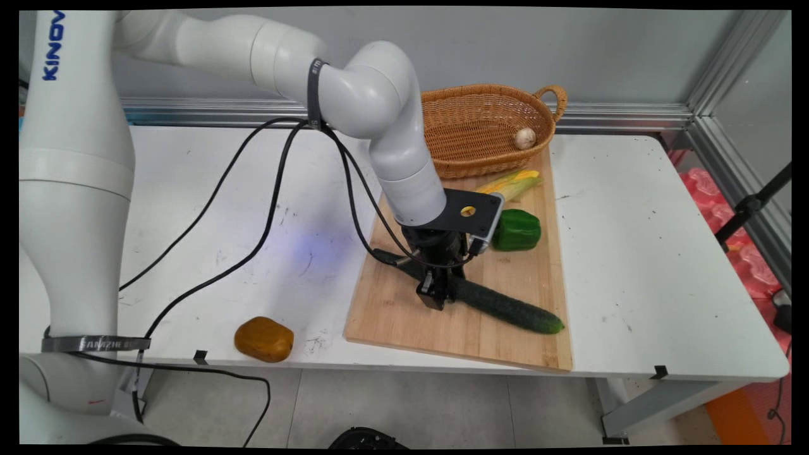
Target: Place the picked object on the cutting board
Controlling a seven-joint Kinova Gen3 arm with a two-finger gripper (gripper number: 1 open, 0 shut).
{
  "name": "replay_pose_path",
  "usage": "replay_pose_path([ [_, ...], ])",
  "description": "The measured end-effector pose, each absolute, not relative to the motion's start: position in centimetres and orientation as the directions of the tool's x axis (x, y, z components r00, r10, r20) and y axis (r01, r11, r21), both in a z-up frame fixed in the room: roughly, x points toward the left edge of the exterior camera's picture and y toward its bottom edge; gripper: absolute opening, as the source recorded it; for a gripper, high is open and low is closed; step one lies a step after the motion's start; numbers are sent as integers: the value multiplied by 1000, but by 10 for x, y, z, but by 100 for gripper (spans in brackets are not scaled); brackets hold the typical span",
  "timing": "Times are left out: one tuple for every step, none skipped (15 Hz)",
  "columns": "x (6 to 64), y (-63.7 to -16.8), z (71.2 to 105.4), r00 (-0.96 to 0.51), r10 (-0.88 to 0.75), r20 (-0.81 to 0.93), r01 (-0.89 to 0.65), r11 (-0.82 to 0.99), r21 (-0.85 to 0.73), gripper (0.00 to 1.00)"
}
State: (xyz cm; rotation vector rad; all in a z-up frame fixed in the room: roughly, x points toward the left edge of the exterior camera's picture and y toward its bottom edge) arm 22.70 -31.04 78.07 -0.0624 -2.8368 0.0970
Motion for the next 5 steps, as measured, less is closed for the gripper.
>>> replay_pose_path([
  [226, -311, 780, -953, 57, 298, 37, 997, -72, 100],
  [225, -311, 780, -951, 62, 301, 42, 996, -73, 100],
  [225, -311, 782, -950, 65, 305, 45, 996, -74, 100],
  [225, -311, 785, -949, 68, 309, 46, 996, -75, 100],
  [226, -311, 789, -947, 68, 313, 46, 996, -77, 100],
])
